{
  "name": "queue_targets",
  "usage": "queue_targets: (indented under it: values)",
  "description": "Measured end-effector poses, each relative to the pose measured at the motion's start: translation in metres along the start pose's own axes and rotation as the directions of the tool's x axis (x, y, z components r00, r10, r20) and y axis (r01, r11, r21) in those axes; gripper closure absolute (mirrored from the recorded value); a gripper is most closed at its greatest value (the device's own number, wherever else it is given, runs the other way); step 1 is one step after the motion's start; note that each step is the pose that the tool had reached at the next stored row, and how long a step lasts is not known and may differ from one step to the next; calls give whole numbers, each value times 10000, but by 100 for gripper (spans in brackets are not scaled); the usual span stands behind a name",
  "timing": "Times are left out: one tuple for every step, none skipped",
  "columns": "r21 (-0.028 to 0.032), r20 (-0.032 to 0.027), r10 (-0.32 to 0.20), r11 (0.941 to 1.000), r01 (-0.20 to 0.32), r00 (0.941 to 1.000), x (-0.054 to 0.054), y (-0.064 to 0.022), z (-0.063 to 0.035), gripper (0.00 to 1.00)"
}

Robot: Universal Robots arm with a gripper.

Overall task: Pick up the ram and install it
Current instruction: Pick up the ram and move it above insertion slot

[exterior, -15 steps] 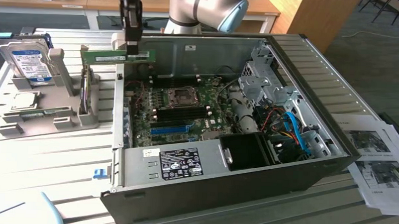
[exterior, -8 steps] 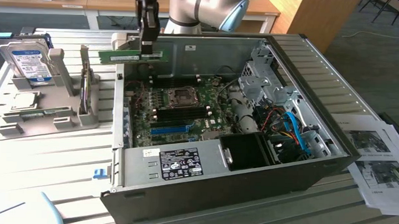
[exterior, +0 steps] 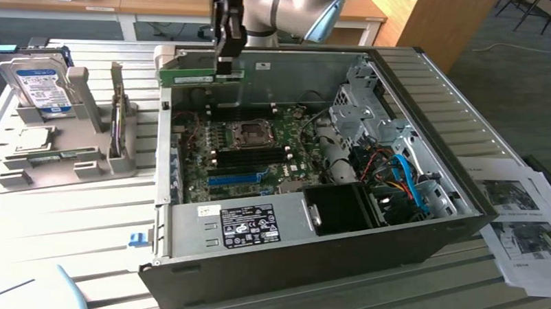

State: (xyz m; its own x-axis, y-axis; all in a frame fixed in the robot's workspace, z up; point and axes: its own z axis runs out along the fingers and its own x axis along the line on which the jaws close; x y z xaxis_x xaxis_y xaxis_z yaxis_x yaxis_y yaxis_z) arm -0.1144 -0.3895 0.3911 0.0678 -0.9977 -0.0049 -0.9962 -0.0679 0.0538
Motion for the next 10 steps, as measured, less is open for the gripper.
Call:
queue_targets:
  values:
    - [0,4,1,10000,-1,10000,2,-36,-2,89]
    - [0,8,2,10000,-2,10000,5,-72,-4,89]
    - [0,11,0,10000,0,10000,7,-109,-6,89]
    - [0,14,-2,10000,2,10000,10,-146,-8,89]
    - [0,18,0,10000,0,10000,12,-181,-10,89]
    - [1,21,1,10000,-1,10000,15,-220,-12,89]
    - [1,24,-2,10000,2,10000,18,-255,-14,89]
    - [0,26,-2,10000,2,10000,20,-289,-16,89]
    - [1,29,-1,10000,1,10000,22,-323,-18,89]
    - [1,31,-1,10000,1,10000,24,-355,-20,89]
